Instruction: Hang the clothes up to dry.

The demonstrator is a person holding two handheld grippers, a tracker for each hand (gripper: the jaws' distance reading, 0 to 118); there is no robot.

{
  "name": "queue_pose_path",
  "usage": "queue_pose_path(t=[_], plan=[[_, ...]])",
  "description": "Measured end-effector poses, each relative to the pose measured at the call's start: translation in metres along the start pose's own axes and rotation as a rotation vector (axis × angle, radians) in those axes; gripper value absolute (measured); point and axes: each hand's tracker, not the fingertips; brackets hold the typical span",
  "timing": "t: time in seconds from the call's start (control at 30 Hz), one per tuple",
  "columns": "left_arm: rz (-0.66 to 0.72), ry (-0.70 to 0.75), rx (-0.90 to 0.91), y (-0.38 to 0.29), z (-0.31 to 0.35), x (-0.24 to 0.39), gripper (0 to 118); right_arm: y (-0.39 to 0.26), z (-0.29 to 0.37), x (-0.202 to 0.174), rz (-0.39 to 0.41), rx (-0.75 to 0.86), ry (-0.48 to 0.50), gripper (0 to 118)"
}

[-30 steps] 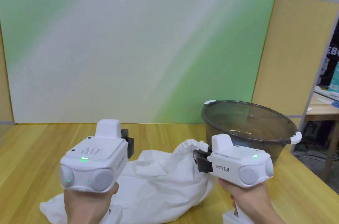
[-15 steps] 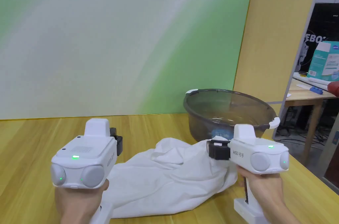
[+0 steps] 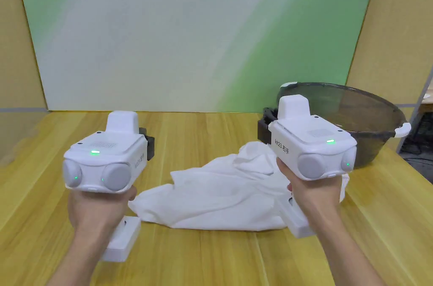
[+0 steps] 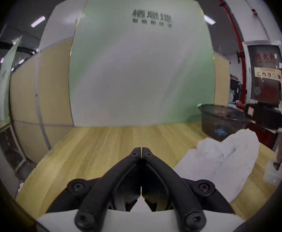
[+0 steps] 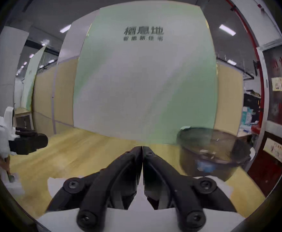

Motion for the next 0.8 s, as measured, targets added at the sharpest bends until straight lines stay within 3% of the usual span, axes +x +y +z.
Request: queue_pose_path(t=[0.07, 0.17, 0.23, 0.3, 0.37, 0.4, 0.43, 0.47, 0.5, 0.53, 0.57, 0.7, 0.8], plan=[[0.021, -0.041, -0.083, -0.002, -0.003, -0.009, 0, -0.009, -0.004, -0.002, -0.078, -0.026, 0.063, 7], [-0.052, -0.087, -0.361, 0.0, -0.02, -0.016, 0, -0.012, -0.004, -0.022, -0.104, -0.079, 0.078, 7], [-0.085, -0.159, -0.483, 0.0, -0.035, -0.025, 0, -0.017, -0.006, -0.027, -0.087, -0.065, 0.084, 7], [-0.039, -0.164, -0.565, 0.003, -0.053, -0.034, 0, -0.018, -0.013, -0.041, -0.032, -0.134, 0.081, 7], [-0.036, -0.161, -0.679, 0.004, -0.057, -0.035, 2, -0.022, -0.013, -0.044, -0.028, -0.118, 0.082, 7], [-0.039, -0.153, -0.599, 0.009, -0.061, -0.039, 2, -0.025, -0.016, -0.045, -0.031, -0.121, 0.093, 7], [-0.001, -0.17, -0.617, 0.011, -0.064, -0.044, 8, -0.026, -0.017, -0.046, -0.042, -0.136, 0.102, 7], [0.02, -0.184, -0.65, 0.014, -0.068, -0.047, 38, -0.026, -0.017, -0.047, -0.054, -0.153, 0.109, 7], [0.033, -0.215, -0.718, 0.013, -0.077, -0.051, 83, -0.027, -0.017, -0.047, -0.054, -0.154, 0.114, 7], [0.02, -0.23, -0.748, 0.01, -0.081, -0.051, 118, -0.028, -0.019, -0.045, -0.057, -0.153, 0.117, 7], [0.015, -0.3, -0.679, 0.008, -0.081, -0.053, 110, -0.028, -0.02, -0.046, -0.059, -0.155, 0.118, 7], [0.0, -0.257, -0.739, 0.002, -0.062, -0.028, 109, -0.029, -0.026, -0.047, -0.057, -0.179, 0.133, 7], [0.044, -0.342, -0.789, -0.003, -0.078, -0.029, 107, -0.034, -0.029, -0.047, -0.069, -0.181, 0.145, 7]])
